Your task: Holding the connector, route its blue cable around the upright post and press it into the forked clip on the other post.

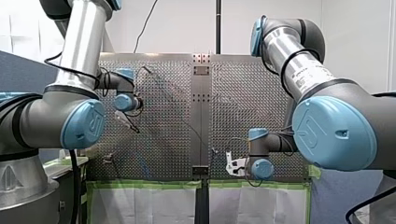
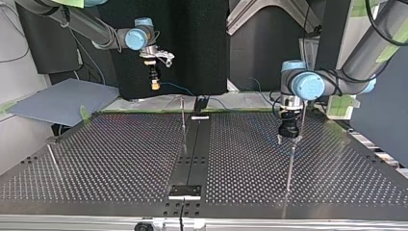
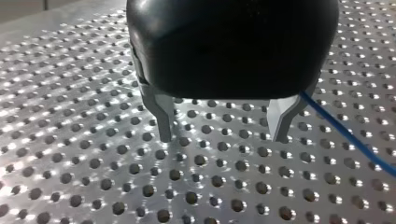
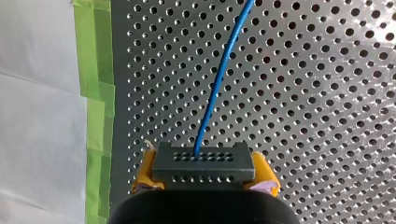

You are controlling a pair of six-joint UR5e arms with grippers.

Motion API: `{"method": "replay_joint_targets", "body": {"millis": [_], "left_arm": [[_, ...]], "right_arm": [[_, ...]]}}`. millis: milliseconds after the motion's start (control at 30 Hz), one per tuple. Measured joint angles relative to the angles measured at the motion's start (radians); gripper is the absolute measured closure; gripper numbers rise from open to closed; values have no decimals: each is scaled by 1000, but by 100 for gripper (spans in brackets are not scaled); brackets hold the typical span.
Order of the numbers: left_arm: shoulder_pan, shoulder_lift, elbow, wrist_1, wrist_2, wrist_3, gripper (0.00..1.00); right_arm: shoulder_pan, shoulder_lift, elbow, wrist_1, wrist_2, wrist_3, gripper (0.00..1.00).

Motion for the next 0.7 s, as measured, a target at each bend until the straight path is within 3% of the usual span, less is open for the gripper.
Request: {"method": "replay_joint_targets", "body": {"millis": [400, 700], "left_arm": [[8, 0, -21, 110, 14, -114, 1], [-8, 2, -41, 108, 49, -194, 1]], "right_arm": [[1, 0, 0, 0, 0, -2, 100], [2, 0, 0, 3, 1, -3, 100]]}}
